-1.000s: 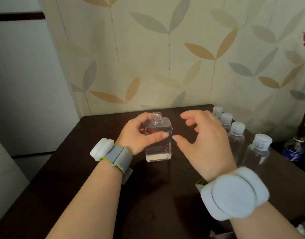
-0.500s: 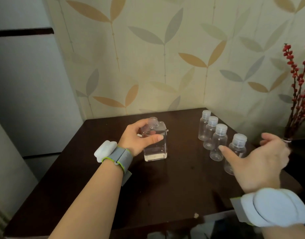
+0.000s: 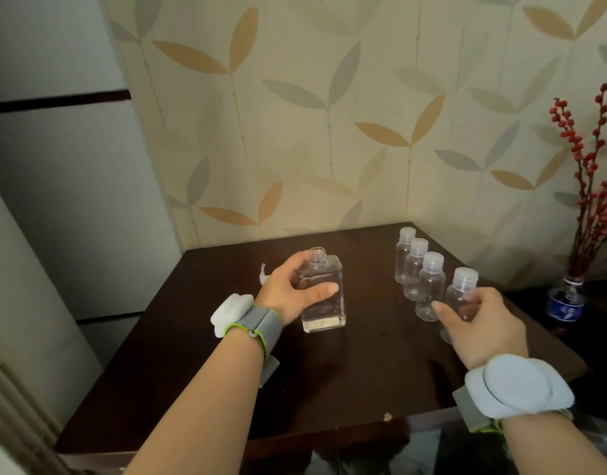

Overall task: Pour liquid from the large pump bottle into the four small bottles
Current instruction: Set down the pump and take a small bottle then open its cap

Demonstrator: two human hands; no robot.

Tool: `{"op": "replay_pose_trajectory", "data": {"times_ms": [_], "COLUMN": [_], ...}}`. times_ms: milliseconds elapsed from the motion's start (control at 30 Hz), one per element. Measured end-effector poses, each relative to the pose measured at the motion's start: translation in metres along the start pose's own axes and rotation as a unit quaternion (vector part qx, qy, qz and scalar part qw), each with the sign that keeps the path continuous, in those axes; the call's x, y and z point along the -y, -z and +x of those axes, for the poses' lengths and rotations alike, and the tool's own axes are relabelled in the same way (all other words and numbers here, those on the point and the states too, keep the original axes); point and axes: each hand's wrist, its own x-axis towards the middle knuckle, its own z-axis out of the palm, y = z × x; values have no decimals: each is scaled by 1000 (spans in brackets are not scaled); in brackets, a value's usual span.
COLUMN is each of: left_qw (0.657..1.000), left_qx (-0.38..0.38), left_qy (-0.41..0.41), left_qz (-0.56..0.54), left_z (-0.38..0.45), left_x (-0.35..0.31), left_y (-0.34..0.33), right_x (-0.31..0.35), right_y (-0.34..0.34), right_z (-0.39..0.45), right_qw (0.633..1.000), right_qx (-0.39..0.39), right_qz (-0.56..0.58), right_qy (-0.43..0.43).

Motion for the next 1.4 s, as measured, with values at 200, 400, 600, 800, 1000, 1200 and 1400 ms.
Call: {"op": "replay_pose_trajectory", "data": {"times_ms": [200,400,600,800,1000,1200,1400], "left_qw": [994,965,947,936,858,800,773], "left_qx": [-56,-71,106,121,172,208,214], "left_qy": [14,-160,-118,-66,-45,-56,-40], "left_qz": [96,195,280,323,483,561,596], "left_z": [-16,-47,-65,-75,-69,-66,-64], "left_x": [-24,-74,-81,-81,-84,-91,-92], "left_y": [11,8,3,4,4,3,-1], "right_x": [21,48,57,53,47,53,55], "right_y": [9,-11,-29,-46,-55,-63,-68], "right_z": [-19,-45,-60,-69,-72,-73,-74], "right_qw": [990,946,909,896,881,784,746], "right_qx": [43,232,317,360,386,412,402], "right_qz": [75,176,227,221,249,457,517], "right_qy": [110,140,147,139,113,-76,-118]}}
